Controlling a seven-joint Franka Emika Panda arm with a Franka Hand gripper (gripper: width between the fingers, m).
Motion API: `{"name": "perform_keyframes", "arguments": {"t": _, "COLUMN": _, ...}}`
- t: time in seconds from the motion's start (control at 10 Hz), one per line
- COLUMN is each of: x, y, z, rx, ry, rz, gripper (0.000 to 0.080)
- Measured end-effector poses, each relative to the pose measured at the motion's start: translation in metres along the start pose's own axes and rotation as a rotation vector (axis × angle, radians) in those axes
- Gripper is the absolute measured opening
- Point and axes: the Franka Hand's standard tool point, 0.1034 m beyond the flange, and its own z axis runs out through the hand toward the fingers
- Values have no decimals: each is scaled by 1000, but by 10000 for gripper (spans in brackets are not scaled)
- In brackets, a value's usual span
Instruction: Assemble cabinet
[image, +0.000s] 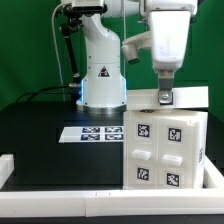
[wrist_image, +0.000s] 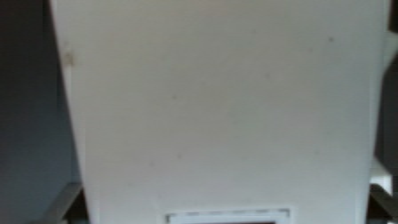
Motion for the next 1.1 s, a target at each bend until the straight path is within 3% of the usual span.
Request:
{"name": "perform_keyframes", "arguments": {"t": 0.5, "x": 4, "y": -3, "z": -1, "rx": 24, "ry": 1, "rz": 490, "gripper": 543}}
{"name": "perform_keyframes", "arguments": {"t": 1.1, "x": 5, "y": -4, "z": 0, "rx": 34, "ry": 3, "rz": 813, "gripper": 543}}
